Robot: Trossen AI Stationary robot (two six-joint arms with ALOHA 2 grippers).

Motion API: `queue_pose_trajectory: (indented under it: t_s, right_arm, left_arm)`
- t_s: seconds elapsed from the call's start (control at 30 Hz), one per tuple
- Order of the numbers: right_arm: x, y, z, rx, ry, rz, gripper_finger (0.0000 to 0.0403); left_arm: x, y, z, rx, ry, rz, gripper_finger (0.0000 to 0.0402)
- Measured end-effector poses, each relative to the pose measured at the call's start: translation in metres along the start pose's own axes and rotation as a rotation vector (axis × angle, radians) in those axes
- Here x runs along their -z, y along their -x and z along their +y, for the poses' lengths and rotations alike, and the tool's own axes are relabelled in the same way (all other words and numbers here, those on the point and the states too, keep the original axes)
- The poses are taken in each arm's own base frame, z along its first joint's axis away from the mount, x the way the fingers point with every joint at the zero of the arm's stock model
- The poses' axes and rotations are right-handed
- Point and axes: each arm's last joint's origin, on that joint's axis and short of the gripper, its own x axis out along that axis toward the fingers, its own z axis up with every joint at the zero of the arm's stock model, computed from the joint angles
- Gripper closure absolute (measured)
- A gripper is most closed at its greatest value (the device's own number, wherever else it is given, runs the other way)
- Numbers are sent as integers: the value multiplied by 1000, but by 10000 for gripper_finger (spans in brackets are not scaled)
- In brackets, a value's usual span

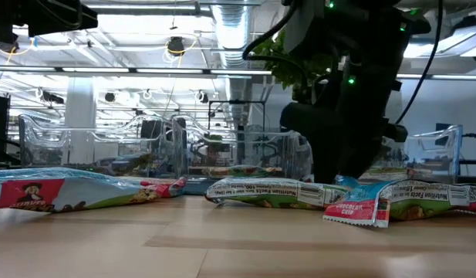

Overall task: Pick and place Granola Bars by type
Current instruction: Put the orange snack bar into the middle transparent bin

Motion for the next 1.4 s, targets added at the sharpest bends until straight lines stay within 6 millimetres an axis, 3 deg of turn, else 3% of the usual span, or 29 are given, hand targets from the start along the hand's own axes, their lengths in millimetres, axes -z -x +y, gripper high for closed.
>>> queue_pose_trajectory:
  t_s: [0.2,0.4,0.63,0.83,1.13,1.4]
  right_arm:
    - [-2,2,-1,-11,59,-3,193]
    - [1,6,2,-41,192,-12,236]
    - [7,9,6,-58,437,-21,298]
    - [11,15,17,-129,640,-64,316]
    - [-6,47,43,-183,806,-213,317]
    - [-33,72,55,-89,1007,-397,316]
  left_arm:
    - [0,0,0,0,1,0,223]
    - [0,0,0,-1,11,1,223]
    - [0,0,0,0,36,2,223]
    - [0,0,-1,6,52,19,223]
    - [1,0,-1,12,58,36,223]
    - [1,0,-1,12,57,36,223]
